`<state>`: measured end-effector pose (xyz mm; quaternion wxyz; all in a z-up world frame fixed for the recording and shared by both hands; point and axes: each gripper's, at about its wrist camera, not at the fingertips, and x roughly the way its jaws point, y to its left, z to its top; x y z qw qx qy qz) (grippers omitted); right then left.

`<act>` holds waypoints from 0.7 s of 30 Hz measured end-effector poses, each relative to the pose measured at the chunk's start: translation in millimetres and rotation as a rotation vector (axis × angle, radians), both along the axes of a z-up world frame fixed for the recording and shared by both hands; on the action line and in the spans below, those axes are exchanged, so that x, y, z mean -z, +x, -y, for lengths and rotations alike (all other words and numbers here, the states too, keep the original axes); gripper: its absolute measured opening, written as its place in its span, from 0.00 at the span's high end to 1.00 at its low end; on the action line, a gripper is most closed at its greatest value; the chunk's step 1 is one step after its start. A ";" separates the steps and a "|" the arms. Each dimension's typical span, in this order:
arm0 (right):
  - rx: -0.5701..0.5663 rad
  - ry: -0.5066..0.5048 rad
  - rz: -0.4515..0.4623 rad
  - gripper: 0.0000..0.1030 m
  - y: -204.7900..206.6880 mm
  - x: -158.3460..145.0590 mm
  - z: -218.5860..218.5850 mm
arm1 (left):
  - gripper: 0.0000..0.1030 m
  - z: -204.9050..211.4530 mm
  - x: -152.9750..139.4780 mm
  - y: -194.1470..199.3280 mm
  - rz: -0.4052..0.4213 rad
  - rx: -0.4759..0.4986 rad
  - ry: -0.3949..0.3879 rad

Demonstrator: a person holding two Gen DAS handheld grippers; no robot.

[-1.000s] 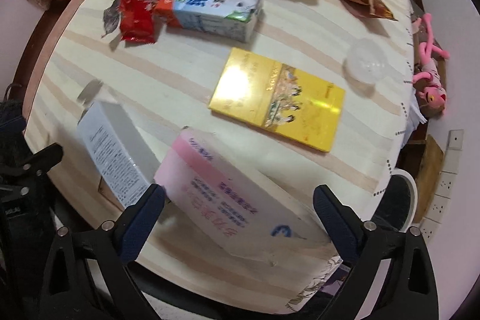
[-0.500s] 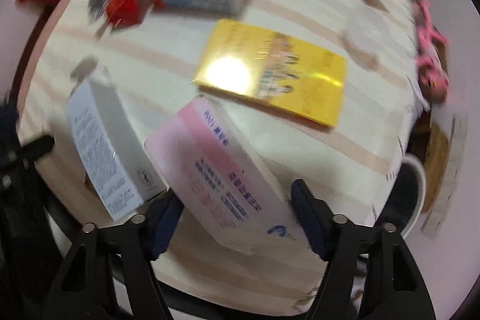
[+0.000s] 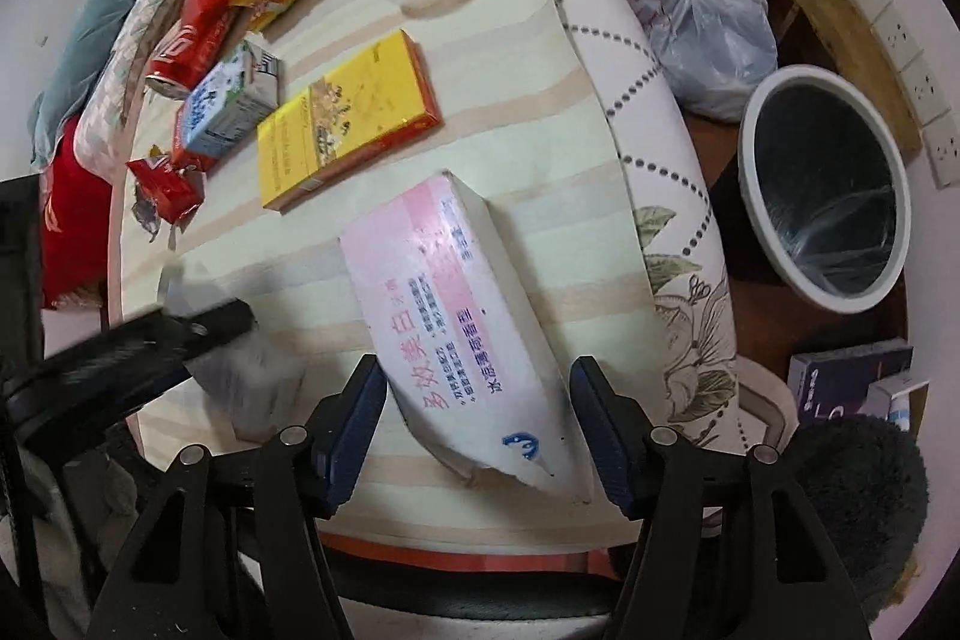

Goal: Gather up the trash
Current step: 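Grasp the white box with the left tool while the right tool grasps the pink box, then carry both boxes over the white bin and open both tools to drop them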

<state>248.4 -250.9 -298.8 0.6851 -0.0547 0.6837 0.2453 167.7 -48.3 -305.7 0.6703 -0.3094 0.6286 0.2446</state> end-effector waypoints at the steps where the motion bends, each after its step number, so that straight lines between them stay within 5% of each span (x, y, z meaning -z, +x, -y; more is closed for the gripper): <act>1: -0.013 -0.010 0.016 0.36 -1.8 -5.2 -2.3 | 0.66 3.6 -2.9 1.5 -0.003 0.037 0.025; 5: -0.060 -0.045 0.054 0.36 -13.9 -18.9 -25.6 | 0.67 12.1 -18.9 6.1 -0.022 0.200 0.172; 8: -0.071 -0.071 0.080 0.46 -19.5 -16.5 -34.2 | 0.67 11.2 -25.6 3.1 -0.035 0.276 0.227; 16: -0.066 -0.008 -0.006 0.44 -49.5 -14.5 -48.9 | 0.67 4.3 -9.0 -37.5 -0.026 0.274 0.209; 21: -0.086 -0.042 0.036 0.42 -57.8 -14.0 -55.5 | 0.67 14.5 -10.3 -37.3 -0.016 0.269 0.217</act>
